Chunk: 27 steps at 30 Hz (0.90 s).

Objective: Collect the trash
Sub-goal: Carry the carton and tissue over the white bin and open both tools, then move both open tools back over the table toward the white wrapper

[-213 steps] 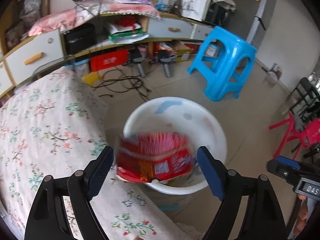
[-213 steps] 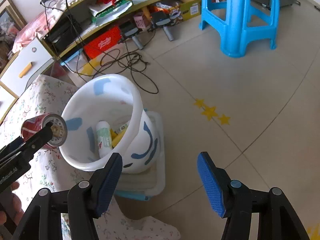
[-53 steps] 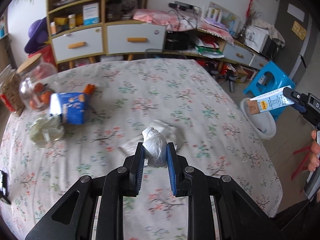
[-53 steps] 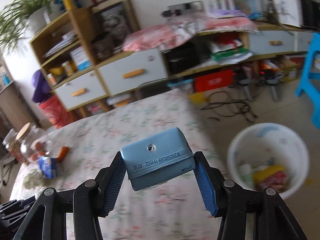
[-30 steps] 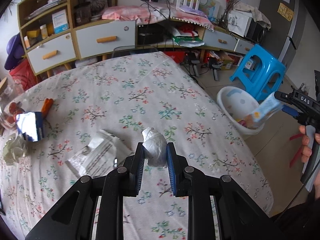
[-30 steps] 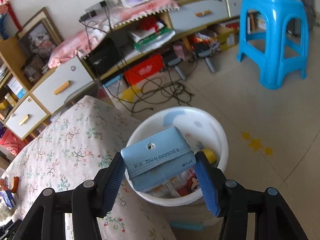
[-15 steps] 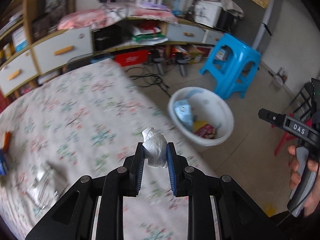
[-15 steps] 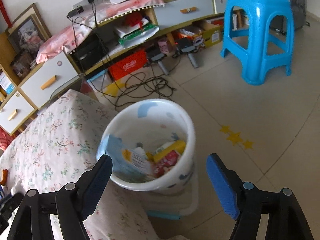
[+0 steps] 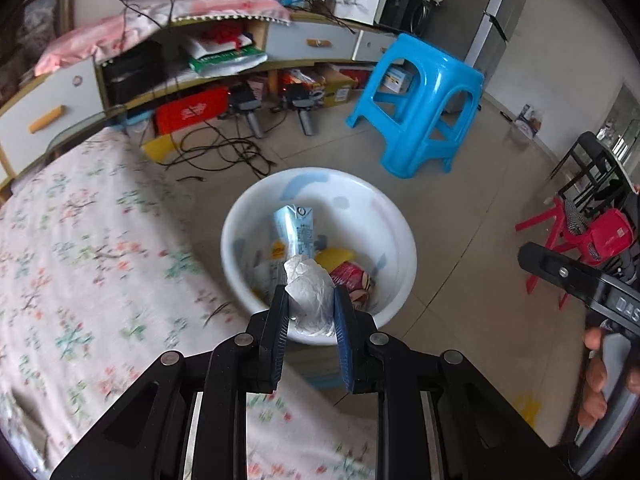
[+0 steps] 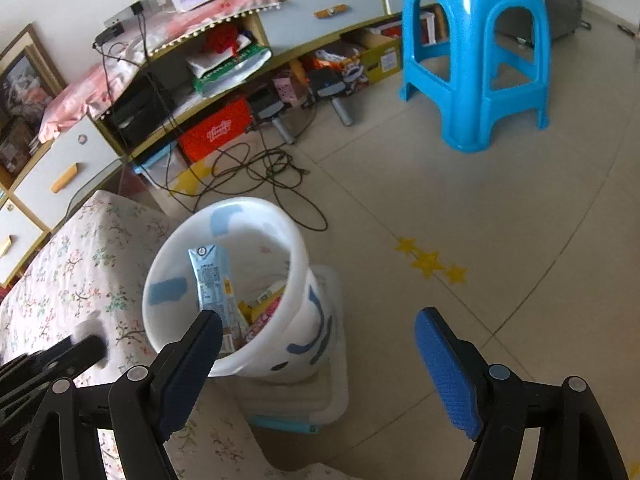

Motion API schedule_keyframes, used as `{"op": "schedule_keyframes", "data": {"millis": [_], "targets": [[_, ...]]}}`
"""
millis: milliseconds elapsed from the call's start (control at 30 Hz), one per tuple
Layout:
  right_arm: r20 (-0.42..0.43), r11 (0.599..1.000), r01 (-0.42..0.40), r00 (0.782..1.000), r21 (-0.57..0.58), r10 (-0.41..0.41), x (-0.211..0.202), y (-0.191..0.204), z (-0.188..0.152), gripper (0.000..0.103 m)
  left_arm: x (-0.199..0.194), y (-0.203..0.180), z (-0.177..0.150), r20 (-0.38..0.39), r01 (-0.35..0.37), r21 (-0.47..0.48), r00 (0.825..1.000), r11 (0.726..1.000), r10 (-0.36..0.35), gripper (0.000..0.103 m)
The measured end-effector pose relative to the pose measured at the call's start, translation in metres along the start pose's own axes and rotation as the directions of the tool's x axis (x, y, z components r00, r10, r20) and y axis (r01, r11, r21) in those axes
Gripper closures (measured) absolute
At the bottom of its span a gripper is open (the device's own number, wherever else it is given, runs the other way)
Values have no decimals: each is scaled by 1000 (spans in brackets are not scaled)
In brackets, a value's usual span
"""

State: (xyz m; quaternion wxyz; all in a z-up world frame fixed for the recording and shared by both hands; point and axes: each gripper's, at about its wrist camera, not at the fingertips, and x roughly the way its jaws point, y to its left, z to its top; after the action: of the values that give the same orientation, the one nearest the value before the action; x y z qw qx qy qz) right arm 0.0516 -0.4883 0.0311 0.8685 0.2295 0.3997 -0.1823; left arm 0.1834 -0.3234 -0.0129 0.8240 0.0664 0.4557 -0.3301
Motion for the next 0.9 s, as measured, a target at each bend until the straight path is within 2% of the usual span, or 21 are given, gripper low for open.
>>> {"op": "schedule_keyframes", "data": {"millis": [33, 100, 133, 167, 300, 367, 533, 700, 900], "targets": [[-1, 1000, 1, 1000, 5, -1, 0, -2, 1, 20, 2, -1, 2, 9, 10, 5, 1000, 1000, -10, 77], [-2, 1000, -1, 1000, 24, 1, 0, -7, 3, 20, 8, -4, 8, 12, -24, 44, 1000, 999, 24, 63], [-3, 999, -2, 1000, 32, 2, 0, -9, 4, 20, 10, -3, 11, 0, -40, 44, 999, 998, 40, 45], [-4, 999, -4, 1000, 40, 4, 0, -10, 5, 20, 12, -1, 13, -5, -57, 29, 998, 998, 57, 36], [1, 999, -7, 1000, 36, 7, -1, -8, 6, 20, 9, 7, 15, -9, -71, -11, 997, 997, 71, 33], [4, 1000, -7, 1000, 24, 7, -2, -5, 6, 20, 3, 10, 10, -9, -89, -7, 996, 996, 89, 25], [1, 1000, -11, 1000, -15, 11, 0, 9, 4, 20, -9, 25, -4, -33, -139, -6, 990, 990, 139, 24], [4, 999, -17, 1000, -47, 17, -1, 22, 1, 20, -33, 46, -23, -28, -182, -28, 983, 983, 181, 16], [1, 995, -23, 1000, -93, 23, -1, 43, -5, 18, -70, 77, -44, -15, -189, -86, 982, 978, 188, 4]]}}
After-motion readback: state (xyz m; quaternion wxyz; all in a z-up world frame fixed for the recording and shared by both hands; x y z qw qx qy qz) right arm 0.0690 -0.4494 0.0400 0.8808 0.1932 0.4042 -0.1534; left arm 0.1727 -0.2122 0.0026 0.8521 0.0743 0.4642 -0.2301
